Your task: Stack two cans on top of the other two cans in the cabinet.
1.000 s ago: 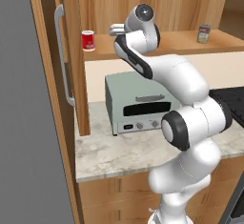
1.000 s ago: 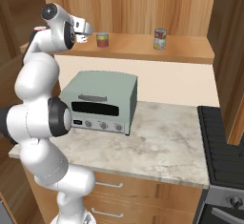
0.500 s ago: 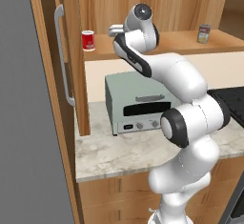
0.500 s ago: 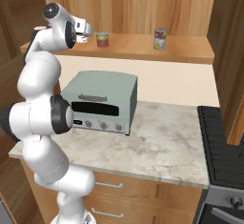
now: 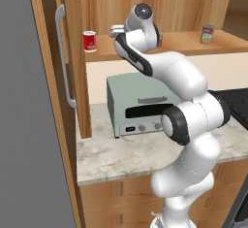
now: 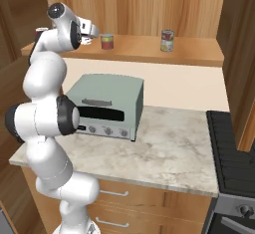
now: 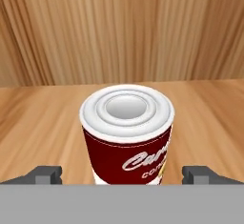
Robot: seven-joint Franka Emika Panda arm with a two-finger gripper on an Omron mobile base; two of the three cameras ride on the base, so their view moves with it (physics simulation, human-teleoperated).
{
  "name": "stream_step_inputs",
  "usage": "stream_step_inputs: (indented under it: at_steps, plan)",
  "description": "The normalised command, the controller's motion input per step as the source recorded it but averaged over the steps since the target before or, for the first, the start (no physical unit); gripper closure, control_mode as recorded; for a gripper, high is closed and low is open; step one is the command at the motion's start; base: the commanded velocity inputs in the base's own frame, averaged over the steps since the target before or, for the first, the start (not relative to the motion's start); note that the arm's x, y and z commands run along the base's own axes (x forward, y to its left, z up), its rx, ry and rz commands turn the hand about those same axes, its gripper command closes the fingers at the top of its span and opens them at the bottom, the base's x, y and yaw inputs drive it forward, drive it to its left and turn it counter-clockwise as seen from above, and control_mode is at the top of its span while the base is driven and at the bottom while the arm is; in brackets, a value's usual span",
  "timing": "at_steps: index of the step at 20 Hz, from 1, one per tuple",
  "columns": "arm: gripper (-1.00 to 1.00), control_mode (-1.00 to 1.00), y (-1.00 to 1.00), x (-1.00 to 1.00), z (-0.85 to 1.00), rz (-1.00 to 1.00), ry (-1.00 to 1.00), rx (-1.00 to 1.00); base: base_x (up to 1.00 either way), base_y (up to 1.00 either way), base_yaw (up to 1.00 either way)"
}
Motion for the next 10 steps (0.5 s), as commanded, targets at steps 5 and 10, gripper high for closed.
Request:
stream_step_inputs:
  at_steps: [5, 10]
  plan:
    - [-1.00, -1.00, 0.00, 0.11, -0.05, 0.00, 0.00, 0.00, 0.00, 0.00, 0.00]
    - [-1.00, -1.00, 0.00, 0.09, -0.07, 0.00, 0.00, -0.03, 0.00, 0.00, 0.00]
